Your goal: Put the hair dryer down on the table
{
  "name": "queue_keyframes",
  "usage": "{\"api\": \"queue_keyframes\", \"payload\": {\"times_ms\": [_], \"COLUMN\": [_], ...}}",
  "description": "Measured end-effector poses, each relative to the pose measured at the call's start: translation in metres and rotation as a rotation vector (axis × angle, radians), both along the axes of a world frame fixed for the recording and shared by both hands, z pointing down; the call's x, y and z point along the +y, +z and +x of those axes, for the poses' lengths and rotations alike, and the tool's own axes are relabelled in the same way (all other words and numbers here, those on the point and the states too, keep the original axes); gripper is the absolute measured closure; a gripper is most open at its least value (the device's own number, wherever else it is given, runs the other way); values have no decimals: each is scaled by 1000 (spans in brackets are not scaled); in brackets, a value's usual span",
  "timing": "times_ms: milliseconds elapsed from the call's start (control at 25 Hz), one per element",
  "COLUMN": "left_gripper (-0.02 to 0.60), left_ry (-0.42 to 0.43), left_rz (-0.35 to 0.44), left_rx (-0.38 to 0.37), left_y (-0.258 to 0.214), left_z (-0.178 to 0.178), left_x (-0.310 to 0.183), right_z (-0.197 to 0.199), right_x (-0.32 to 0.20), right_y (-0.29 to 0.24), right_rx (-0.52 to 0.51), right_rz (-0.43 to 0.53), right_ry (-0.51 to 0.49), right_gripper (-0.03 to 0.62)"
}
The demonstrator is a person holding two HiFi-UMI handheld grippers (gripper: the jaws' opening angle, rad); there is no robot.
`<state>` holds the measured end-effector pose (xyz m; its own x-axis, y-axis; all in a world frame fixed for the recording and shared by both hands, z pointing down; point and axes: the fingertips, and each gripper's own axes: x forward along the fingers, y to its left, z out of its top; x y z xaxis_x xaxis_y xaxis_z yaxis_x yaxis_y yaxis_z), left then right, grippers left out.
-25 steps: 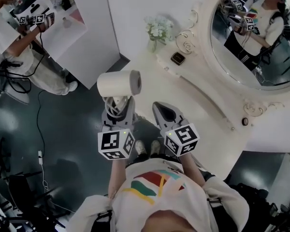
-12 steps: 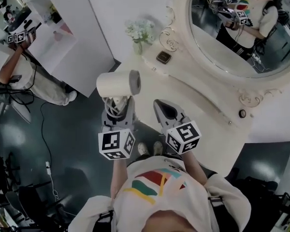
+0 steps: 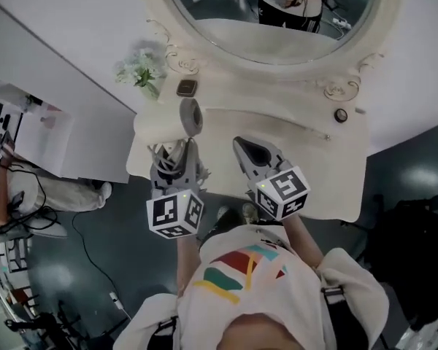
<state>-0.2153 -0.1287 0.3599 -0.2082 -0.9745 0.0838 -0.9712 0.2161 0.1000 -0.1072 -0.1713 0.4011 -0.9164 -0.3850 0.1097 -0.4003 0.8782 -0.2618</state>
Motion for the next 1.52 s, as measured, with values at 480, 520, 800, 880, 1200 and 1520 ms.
{"api": "queue_keyframes", "payload": {"times_ms": [480, 520, 800, 880, 1200, 1520], "left_gripper": [394, 394, 394, 394, 394, 394], "left_ry": [308, 325, 420, 439, 476, 482], "left_rz": [9, 12, 14, 13, 13, 30], "left_rx": [21, 22, 22, 16, 8, 18], "left_y": [-5, -6, -7, -7, -7, -9], "left_z": [40, 40, 51, 54, 59, 63], "left_x": [-69, -73, -87, -89, -95, -97], "right_z": [53, 54, 61, 64, 72, 78], "right_x": [-29, -30, -30, -32, -36, -38], "right_y": [-10, -11, -17, -19, -15, -12], "right_rx": [40, 45, 87, 84, 100, 118], "right_rz": [60, 66, 125, 132, 131, 121], "right_ry": [343, 364, 474, 508, 584, 608], "right_gripper": [594, 594, 594, 594, 594, 594]}}
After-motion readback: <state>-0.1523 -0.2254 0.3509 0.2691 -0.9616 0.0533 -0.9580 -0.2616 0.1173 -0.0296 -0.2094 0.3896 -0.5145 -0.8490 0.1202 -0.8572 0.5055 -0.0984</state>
